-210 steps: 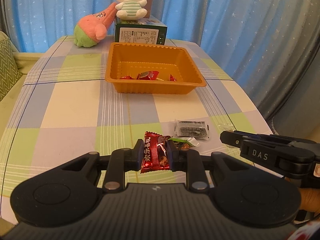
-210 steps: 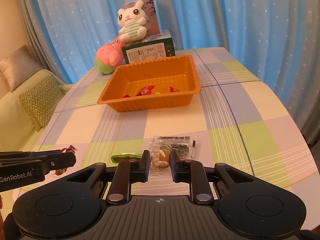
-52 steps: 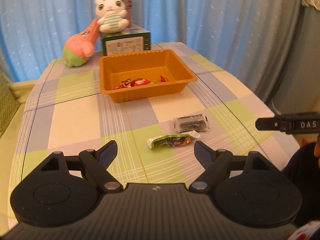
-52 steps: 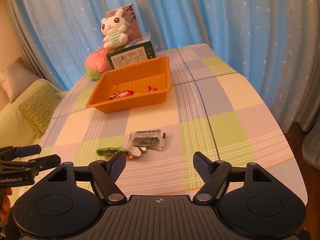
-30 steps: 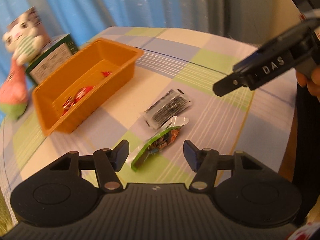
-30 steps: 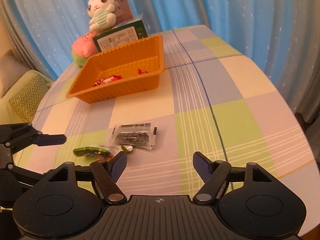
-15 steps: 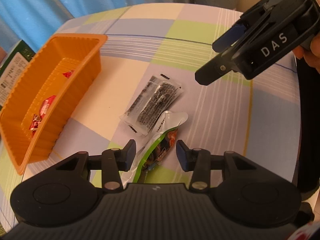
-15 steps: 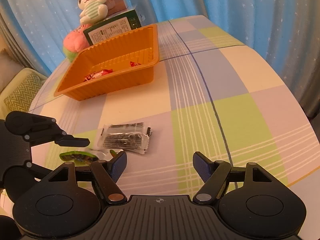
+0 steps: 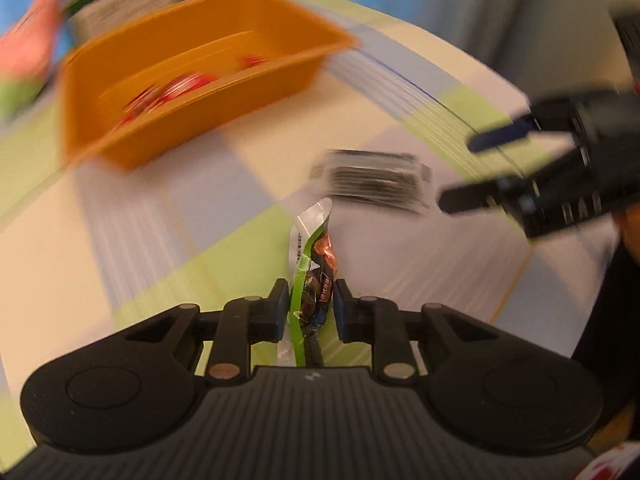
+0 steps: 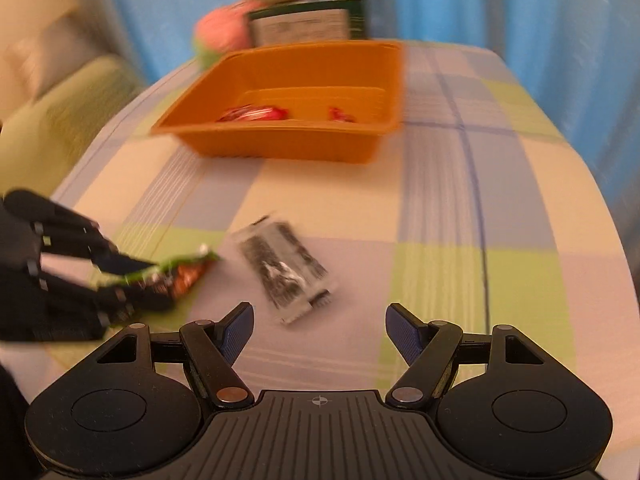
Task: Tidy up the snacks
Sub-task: 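Grasp the green-wrapped candy with the left gripper while the right grasps the black packet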
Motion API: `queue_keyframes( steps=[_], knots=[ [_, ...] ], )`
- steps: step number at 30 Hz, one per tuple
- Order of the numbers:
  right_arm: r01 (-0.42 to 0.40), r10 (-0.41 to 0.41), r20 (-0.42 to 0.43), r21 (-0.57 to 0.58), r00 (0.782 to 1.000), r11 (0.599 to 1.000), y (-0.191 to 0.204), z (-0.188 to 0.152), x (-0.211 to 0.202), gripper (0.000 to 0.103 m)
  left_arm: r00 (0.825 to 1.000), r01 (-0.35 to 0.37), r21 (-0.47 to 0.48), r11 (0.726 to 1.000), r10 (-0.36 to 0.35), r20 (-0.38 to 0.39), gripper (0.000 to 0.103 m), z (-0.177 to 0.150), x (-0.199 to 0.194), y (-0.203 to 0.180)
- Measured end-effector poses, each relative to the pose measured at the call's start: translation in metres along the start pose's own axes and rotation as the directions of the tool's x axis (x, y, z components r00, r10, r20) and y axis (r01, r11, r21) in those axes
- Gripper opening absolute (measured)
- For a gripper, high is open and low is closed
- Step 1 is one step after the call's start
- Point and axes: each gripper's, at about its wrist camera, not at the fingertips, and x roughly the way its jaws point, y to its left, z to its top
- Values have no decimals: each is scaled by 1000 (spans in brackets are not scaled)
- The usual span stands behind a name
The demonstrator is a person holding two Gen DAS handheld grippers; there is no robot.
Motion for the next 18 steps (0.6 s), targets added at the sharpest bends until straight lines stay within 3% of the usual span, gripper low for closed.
queue_keyframes(
  steps=[4,9,11,18],
  knots=[
    [-6,7,8,-87,1000,996,9,10,18,74,1000,-3,-176,984,8,28,21,-2,-3,21],
    [-6,5,-3,-154,1000,988,17,17,43,73,998,-17,-225,974,30,54,21,-5,-3,21],
    [4,-6,-14,-177,1000,984,19,18,51,60,997,-19,-229,973,35,67,21,-7,-2,19],
    [24,-25,-3,-208,1000,978,29,14,60,43,995,-29,-214,976,50,91,21,-12,0,17]
  ],
)
